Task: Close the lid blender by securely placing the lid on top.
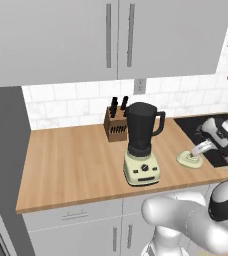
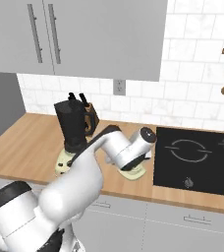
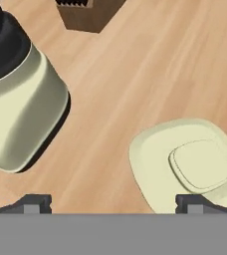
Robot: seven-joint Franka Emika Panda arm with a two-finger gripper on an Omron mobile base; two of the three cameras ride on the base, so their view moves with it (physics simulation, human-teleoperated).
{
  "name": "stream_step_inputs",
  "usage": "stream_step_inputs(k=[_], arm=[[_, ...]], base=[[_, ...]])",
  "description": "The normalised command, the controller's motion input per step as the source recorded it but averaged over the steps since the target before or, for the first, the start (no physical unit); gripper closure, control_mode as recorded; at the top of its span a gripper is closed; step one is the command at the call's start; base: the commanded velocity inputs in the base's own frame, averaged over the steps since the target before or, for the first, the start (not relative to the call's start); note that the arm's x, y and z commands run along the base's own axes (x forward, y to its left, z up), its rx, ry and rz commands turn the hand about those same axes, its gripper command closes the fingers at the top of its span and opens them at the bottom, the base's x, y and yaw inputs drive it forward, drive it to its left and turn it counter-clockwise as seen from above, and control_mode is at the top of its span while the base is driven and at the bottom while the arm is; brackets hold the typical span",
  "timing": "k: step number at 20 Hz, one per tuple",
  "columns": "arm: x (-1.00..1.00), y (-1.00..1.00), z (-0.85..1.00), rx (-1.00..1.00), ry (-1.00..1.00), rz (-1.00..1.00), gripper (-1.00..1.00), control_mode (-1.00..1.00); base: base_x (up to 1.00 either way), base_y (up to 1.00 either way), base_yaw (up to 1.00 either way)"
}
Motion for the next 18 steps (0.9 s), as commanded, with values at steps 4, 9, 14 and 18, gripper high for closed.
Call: stream_step_inputs(k=[4, 9, 14, 18], arm=[[0.41, -0.21, -0.22, -0.05, 0.09, 0.23, -1.0, -1.0], [0.16, -0.25, -0.26, -0.02, 0.0, 0.15, -1.0, -1.0], [0.15, -0.08, -0.33, 0.0, -0.04, 0.01, -1.0, -1.0], [0.11, -0.1, -0.19, 0.0, -0.01, 0.0, -1.0, -1.0]], base=[[0.0, 0.0, 0.0], [0.0, 0.0, 0.0], [0.0, 0.0, 0.0], [0.0, 0.0, 0.0]])
